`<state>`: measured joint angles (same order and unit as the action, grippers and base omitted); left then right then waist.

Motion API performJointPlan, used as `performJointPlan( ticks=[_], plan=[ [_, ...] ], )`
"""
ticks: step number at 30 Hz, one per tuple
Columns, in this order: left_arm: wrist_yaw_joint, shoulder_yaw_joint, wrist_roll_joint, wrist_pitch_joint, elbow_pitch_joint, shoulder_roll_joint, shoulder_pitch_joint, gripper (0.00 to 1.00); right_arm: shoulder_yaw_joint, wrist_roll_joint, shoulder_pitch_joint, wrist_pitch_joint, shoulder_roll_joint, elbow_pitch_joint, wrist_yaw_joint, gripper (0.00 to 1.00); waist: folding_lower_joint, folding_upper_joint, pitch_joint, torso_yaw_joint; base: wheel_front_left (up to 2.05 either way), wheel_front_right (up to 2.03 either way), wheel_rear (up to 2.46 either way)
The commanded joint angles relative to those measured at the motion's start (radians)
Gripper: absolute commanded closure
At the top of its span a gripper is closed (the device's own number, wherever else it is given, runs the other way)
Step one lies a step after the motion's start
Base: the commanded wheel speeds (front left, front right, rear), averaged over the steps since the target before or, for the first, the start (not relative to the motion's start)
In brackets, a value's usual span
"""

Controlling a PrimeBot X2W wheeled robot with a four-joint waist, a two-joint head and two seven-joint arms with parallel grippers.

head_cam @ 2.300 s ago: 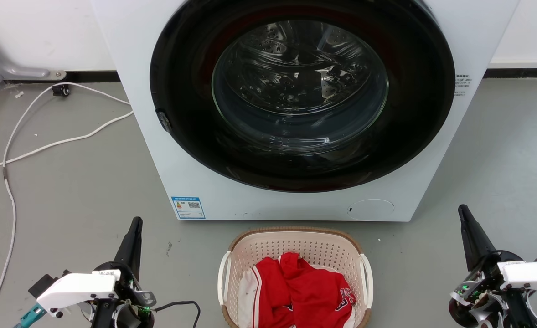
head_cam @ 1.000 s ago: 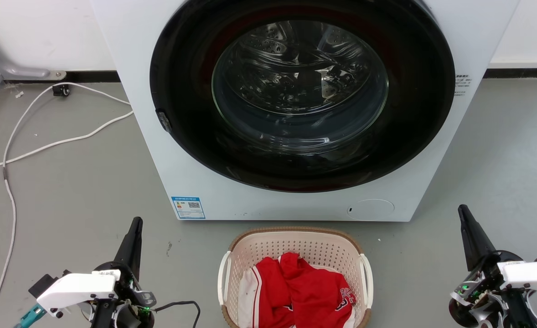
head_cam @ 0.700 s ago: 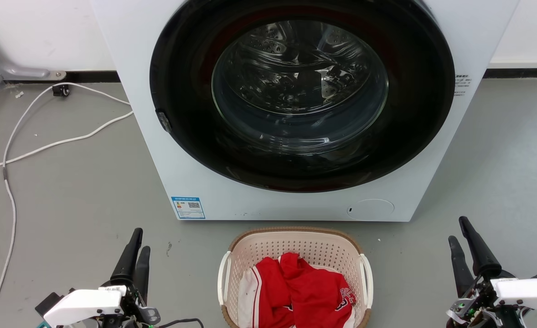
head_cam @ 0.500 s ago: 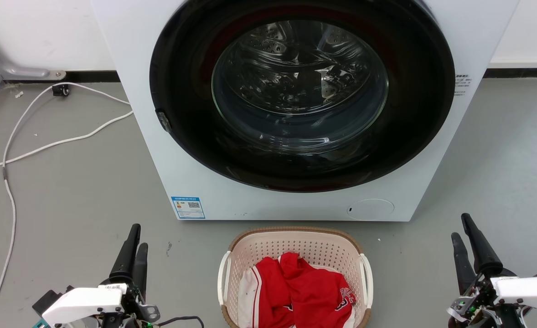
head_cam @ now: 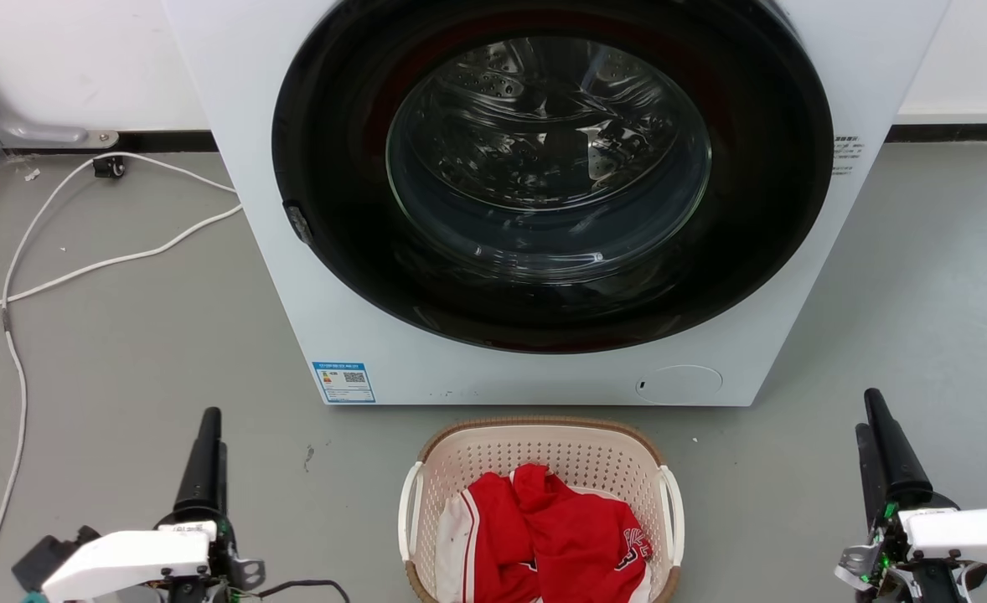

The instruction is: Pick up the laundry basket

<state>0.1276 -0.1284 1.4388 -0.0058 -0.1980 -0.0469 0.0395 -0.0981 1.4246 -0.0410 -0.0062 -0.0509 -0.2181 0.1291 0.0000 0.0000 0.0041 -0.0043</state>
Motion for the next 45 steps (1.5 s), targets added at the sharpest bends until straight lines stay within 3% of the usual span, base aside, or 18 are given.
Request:
performJointPlan(
  ticks=[1, 9, 16, 26, 31, 38, 45],
  plan=[
    [0.002, -0.013, -0.024, -0.008, 0.024, -0.003, 0.007, 0.00, -0.005, -0.023, -0.012, -0.008, -0.002, 0.022, 0.002, 0.00, 0.0000, 0.0000, 0.000, 0.000, 0.00, 0.00, 0.00],
    [-0.006, -0.058, -0.179, -0.038, 0.079, -0.004, 0.012, 0.00, -0.030, -0.217, -0.022, -0.039, -0.002, 0.066, 0.002, 0.00, 0.0000, 0.0000, 0.002, 0.000, 0.00, 0.00, 0.00],
    [-0.042, -0.046, -0.340, -0.063, 0.156, -0.004, 0.005, 0.00, -0.028, -0.430, -0.025, -0.063, -0.002, 0.128, 0.002, 0.00, 0.0000, 0.0000, 0.004, 0.000, 0.00, 0.00, 0.00],
    [-0.054, 0.013, -0.547, -0.096, 0.245, -0.004, -0.017, 0.00, 0.007, -0.685, -0.016, -0.096, -0.002, 0.214, 0.002, 0.00, 0.0000, 0.0000, 0.006, -0.002, 0.00, 0.00, 0.00],
    [-0.069, 0.056, -0.706, -0.110, 0.270, -0.004, -0.026, 0.00, 0.025, -0.791, -0.008, -0.110, -0.001, 0.237, 0.002, 0.00, 0.0000, 0.0000, 0.007, -0.004, 0.00, 0.00, 0.00],
    [-0.076, 0.130, -0.886, -0.131, 0.298, -0.006, -0.031, 0.00, 0.043, -0.911, 0.008, -0.130, -0.001, 0.258, 0.002, 0.00, 0.0000, 0.0000, 0.011, -0.006, 0.00, 0.00, 0.00],
    [-0.086, 0.222, -1.007, -0.150, 0.293, -0.046, -0.037, 0.00, 0.045, -0.994, 0.017, -0.149, -0.001, 0.250, 0.002, 0.00, 0.0000, 0.0000, 0.015, -0.009, 0.00, 0.00, 0.00]
  ],
)
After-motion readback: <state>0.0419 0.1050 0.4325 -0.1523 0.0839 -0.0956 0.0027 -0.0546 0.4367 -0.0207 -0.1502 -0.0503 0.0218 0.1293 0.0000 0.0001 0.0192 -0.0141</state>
